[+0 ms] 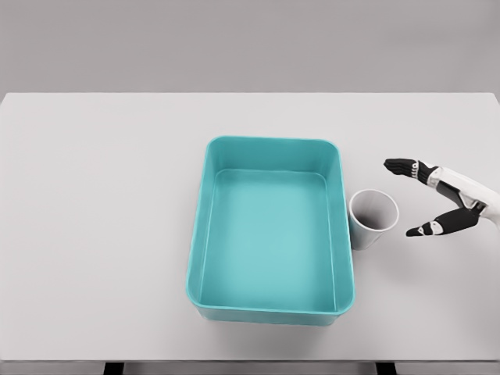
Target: Put the paper cup into the basket with your right arm
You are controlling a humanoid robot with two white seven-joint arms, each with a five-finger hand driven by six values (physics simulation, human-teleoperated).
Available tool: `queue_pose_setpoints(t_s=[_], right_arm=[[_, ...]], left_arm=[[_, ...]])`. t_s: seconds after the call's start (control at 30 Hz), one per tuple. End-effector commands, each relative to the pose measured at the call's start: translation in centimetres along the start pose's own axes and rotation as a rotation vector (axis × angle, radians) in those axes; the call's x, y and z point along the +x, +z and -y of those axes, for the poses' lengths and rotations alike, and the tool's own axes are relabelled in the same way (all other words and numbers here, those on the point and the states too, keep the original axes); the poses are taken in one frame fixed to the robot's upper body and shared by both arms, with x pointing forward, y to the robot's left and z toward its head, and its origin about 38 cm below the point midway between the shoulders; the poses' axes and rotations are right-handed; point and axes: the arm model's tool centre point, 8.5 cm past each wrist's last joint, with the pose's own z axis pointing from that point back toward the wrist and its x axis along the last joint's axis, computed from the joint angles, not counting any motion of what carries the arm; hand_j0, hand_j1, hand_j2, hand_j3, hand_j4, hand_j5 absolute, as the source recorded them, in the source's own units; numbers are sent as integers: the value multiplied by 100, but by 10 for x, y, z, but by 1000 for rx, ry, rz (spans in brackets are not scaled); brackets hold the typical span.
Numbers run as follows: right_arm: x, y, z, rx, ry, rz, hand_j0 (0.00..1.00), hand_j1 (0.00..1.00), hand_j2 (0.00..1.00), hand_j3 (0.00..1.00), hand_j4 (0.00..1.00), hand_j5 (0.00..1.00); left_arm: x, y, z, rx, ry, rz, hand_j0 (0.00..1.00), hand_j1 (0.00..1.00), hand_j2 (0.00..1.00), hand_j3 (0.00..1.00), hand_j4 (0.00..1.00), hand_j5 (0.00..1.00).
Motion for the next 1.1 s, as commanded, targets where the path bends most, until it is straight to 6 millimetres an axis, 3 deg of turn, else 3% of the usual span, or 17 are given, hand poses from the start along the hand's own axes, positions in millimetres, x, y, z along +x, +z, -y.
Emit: queue_pose_setpoints(t_s=[0.0, 1.07], right_arm=[[-4, -3, -4, -11, -20, 6, 100, 100, 100, 100, 100, 100], [-10, -12, -23, 44, -49, -2, 100, 100, 100, 100, 100, 100]], left_arm=[[0, 0, 0, 0, 0, 0, 100, 100, 100, 100, 100, 100], [0, 0, 0, 0, -1, 0, 100, 100, 100, 100, 100, 100]])
